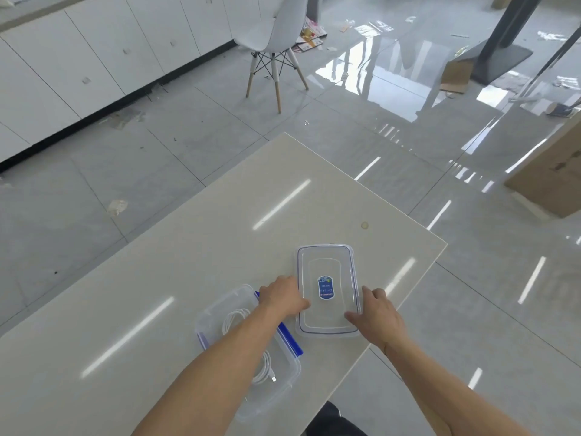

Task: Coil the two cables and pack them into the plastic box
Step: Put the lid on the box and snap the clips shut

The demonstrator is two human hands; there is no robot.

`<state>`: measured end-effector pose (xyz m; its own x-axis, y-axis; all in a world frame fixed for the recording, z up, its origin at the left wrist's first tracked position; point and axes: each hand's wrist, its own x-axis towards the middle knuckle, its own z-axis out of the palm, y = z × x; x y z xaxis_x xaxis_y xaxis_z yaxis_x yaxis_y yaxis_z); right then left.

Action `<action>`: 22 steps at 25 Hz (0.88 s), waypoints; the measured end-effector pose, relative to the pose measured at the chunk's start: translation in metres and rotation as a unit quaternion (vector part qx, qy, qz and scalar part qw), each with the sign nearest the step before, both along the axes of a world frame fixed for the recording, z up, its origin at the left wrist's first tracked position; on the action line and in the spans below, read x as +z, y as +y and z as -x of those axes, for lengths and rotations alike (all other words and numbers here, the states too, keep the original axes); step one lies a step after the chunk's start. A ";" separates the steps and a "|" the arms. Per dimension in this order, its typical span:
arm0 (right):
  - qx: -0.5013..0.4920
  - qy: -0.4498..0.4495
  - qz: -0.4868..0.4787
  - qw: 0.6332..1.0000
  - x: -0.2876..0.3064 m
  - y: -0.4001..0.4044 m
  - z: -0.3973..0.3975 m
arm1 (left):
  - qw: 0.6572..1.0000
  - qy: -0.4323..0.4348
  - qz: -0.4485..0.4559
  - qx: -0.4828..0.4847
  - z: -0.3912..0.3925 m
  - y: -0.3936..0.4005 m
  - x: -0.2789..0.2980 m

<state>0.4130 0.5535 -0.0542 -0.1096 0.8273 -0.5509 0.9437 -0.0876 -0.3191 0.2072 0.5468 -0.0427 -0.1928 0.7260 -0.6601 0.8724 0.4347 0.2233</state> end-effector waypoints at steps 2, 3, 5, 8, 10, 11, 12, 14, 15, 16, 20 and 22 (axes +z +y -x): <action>-0.023 0.031 0.024 0.999 -0.002 0.004 0.003 | 0.999 -0.028 -0.009 0.031 -0.005 0.000 -0.003; -0.037 0.053 0.039 0.997 -0.003 0.005 0.005 | 0.998 -0.044 -0.014 0.048 -0.007 -0.001 -0.005; -0.081 0.105 0.063 0.989 -0.007 0.009 0.009 | 0.994 -0.066 -0.017 0.088 -0.011 0.000 -0.007; -0.166 0.170 0.078 0.968 -0.011 0.016 0.008 | 0.987 -0.088 -0.015 0.135 -0.012 0.000 -0.009; -0.203 0.195 0.069 0.957 -0.012 0.019 0.004 | 0.983 -0.096 -0.028 0.155 -0.012 -0.001 -0.009; -0.214 0.202 0.061 0.954 -0.013 0.021 0.003 | 0.980 -0.103 -0.039 0.164 -0.012 -0.001 -0.009; -0.223 0.207 0.056 0.951 -0.012 0.022 0.001 | 0.977 -0.113 -0.053 0.174 -0.012 -0.001 -0.008; -0.237 0.219 0.051 0.945 -0.008 0.026 -0.002 | 0.967 -0.140 -0.084 0.195 -0.010 -0.002 -0.005; -0.242 0.225 0.047 0.943 -0.005 0.028 -0.003 | 0.962 -0.153 -0.097 0.205 -0.008 -0.002 -0.003; -0.242 0.230 0.041 0.942 -0.001 0.030 -0.004 | 0.957 -0.164 -0.109 0.215 -0.005 -0.004 0.000; -0.192 0.244 0.014 0.950 0.017 0.033 -0.005 | 0.945 -0.179 -0.145 0.232 0.011 -0.021 0.015; -0.137 0.251 0.012 0.958 0.026 0.031 0.001 | 0.936 -0.186 -0.165 0.250 0.022 -0.036 0.024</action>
